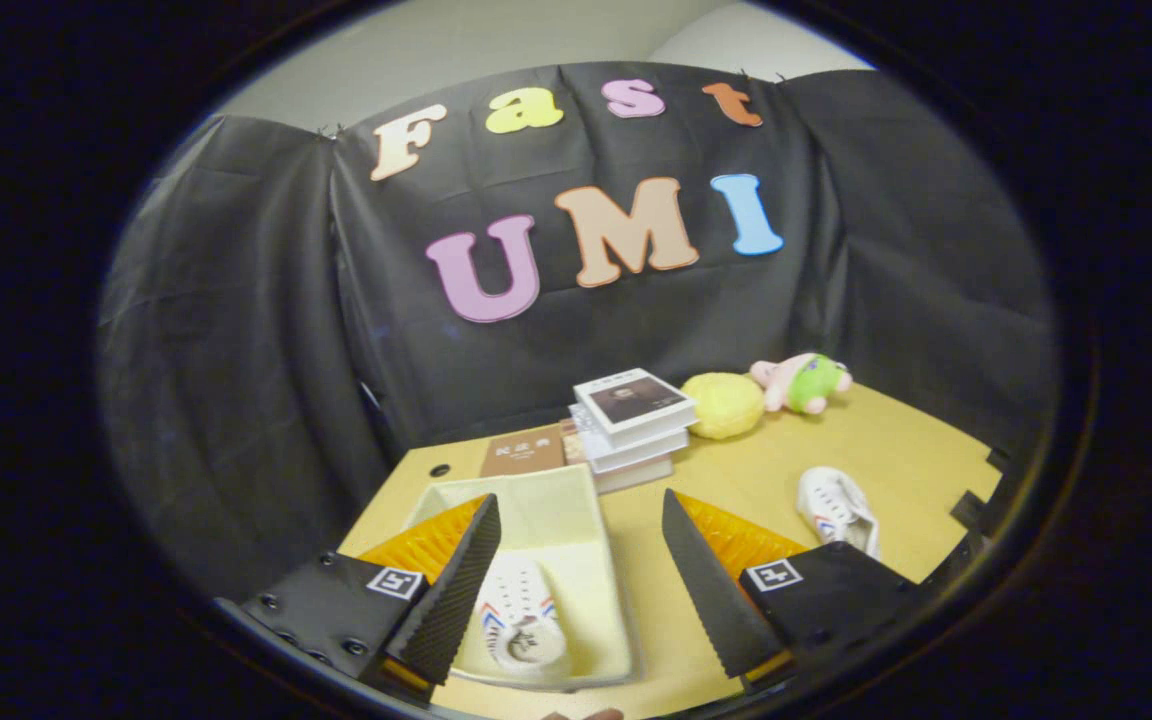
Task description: Open the storage box then place both shoes into the box .Put the left shoe in first, then the right shoe, with the right side of both shoes facing outward in a uniform manner.
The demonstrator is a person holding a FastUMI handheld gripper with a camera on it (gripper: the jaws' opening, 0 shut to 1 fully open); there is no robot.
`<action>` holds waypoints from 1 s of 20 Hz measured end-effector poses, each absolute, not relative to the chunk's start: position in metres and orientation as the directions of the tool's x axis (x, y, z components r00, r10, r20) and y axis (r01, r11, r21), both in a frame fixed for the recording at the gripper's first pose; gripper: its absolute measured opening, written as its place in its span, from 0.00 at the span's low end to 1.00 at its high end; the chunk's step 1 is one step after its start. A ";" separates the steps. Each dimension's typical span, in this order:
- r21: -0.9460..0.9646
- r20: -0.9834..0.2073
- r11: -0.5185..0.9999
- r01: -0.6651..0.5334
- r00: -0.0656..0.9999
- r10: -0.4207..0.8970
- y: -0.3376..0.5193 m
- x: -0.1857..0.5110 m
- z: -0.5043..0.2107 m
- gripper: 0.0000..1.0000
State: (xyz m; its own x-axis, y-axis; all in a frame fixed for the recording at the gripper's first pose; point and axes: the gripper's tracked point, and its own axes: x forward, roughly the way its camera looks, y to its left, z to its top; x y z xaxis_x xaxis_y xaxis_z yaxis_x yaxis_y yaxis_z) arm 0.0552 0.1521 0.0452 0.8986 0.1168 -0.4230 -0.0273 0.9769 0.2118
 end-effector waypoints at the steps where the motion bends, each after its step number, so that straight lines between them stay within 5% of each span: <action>1: 0.180 -0.437 0.984 0.005 0.897 0.075 0.134 0.056 0.041 1.00; 8: -0.020 -0.527 0.986 0.167 0.836 -0.153 0.035 0.057 -0.001 1.00; 20: -0.169 -0.646 0.936 0.309 0.683 -0.342 -0.089 0.065 -0.097 1.00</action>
